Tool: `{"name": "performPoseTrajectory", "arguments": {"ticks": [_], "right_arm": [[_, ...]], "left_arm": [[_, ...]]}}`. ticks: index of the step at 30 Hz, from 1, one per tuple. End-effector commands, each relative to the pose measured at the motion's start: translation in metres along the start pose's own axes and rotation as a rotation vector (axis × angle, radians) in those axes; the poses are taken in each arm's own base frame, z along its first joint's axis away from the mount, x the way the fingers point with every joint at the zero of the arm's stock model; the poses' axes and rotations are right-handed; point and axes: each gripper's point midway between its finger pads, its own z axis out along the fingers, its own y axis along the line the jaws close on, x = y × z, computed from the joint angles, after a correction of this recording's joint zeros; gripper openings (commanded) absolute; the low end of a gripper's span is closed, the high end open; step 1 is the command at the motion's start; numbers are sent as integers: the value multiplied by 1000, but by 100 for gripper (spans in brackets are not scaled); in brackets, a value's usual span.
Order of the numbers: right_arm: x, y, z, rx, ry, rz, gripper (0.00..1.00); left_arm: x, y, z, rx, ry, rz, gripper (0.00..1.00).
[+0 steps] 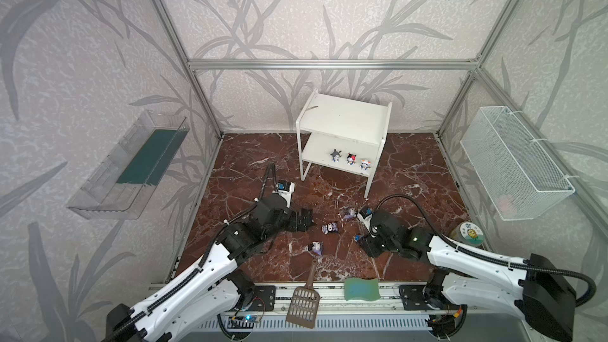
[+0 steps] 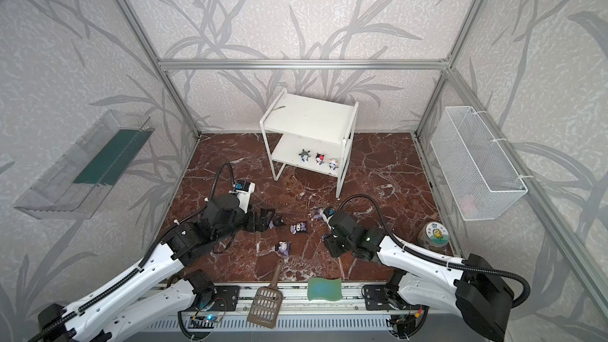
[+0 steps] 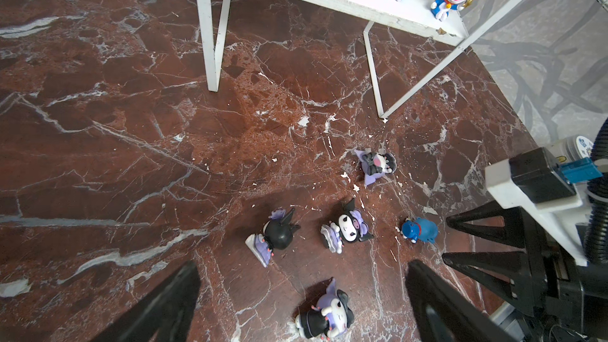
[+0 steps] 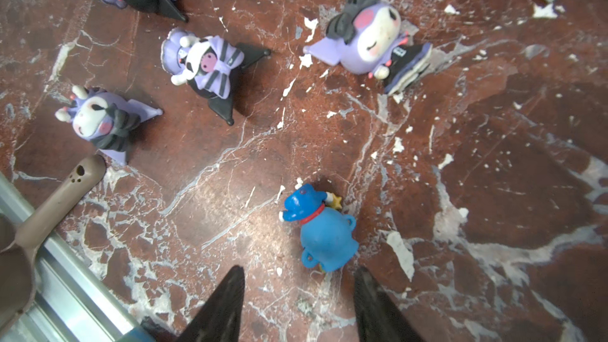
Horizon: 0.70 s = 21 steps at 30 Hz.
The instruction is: Place and organize the plastic toys onto the shelf
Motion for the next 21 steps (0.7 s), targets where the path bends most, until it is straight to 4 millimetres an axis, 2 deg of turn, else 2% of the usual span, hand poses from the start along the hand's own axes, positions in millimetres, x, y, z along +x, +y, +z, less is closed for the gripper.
{"name": "performPoseTrajectory", "arguments": {"ticks": [1, 8, 13, 16, 21], "right_arm": [[4, -3, 5, 32, 17, -6, 53], [10, 14, 21, -31, 94, -28, 52], [12, 51, 19, -130, 118, -109, 50], [16, 63, 16, -146, 130, -142, 49], [10, 36, 11, -6, 75, -109, 49]], "left_arm": [[-16, -9, -6, 30, -50, -2, 99], [-15, -7, -10, 28, -58, -7, 99], [-14, -7, -9, 25, -55, 1, 99], [-14, -6, -8, 24, -53, 2, 99], [-14, -7, -8, 28, -58, 2, 99]]}}
